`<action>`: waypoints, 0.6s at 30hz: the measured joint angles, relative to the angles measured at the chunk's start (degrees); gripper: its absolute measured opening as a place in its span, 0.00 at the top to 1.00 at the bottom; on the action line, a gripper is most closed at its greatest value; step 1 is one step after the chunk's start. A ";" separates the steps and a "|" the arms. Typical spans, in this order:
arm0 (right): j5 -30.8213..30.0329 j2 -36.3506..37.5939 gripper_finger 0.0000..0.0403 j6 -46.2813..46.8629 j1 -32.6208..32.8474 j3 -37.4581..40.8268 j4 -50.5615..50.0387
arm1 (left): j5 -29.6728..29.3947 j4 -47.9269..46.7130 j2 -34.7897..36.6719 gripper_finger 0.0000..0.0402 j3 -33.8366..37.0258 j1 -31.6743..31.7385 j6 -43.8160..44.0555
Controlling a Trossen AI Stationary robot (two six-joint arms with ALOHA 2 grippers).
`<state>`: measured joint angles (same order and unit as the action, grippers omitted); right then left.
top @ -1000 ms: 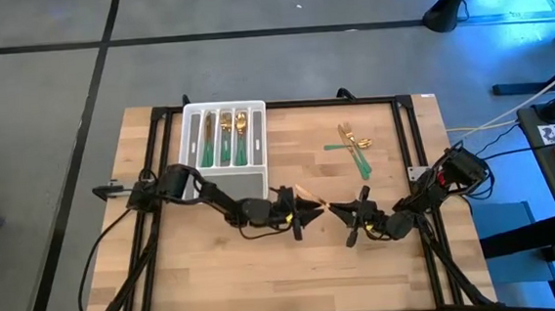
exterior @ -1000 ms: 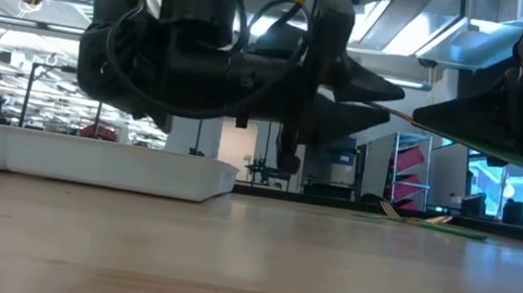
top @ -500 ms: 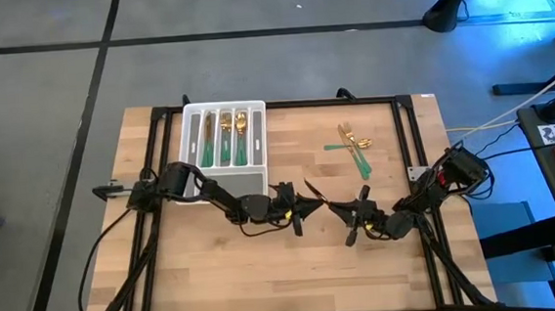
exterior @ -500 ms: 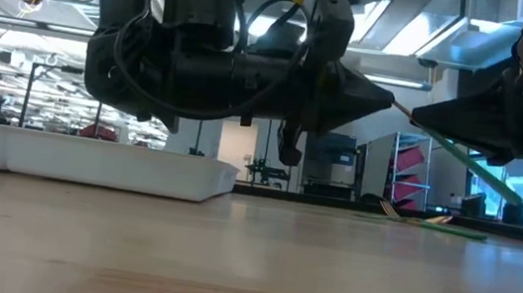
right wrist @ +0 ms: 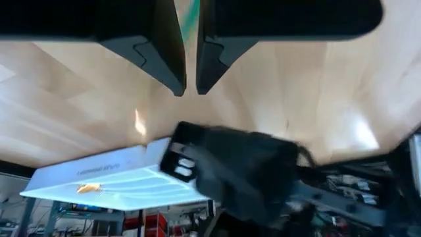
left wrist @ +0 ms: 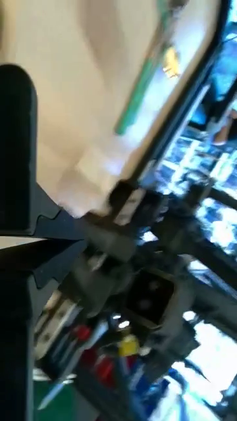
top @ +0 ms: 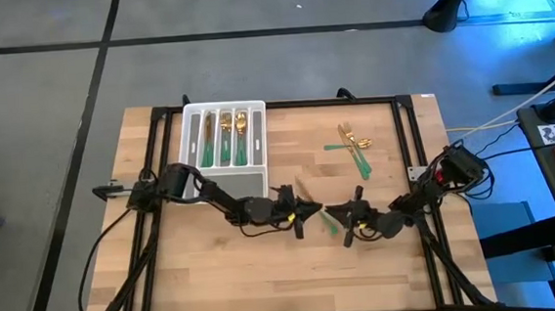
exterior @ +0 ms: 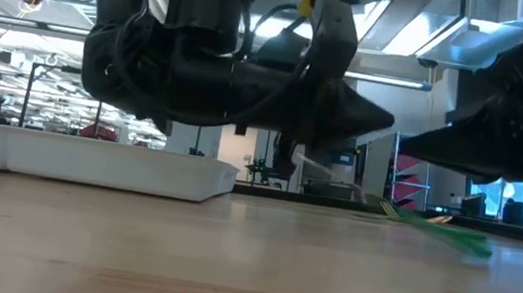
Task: Sort silverware
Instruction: Put the green knife into the white cutlery tray
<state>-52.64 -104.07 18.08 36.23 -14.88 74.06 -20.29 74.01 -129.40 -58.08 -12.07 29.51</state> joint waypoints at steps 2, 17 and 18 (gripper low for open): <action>0.25 0.00 0.91 0.88 0.00 -0.76 -2.54 | 0.10 -1.47 0.00 1.00 0.00 -0.74 0.02; 4.65 -0.02 0.76 6.86 -1.92 -6.02 -17.37 | -3.72 -25.38 4.64 1.00 0.00 -4.58 -7.42; 6.21 -0.02 0.72 9.33 -3.21 -6.71 -20.57 | -3.67 -27.32 4.70 1.00 0.00 -4.71 -6.13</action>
<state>-46.43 -104.09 27.40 33.02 -21.59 53.49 -23.97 46.69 -124.70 -58.08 -16.78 23.38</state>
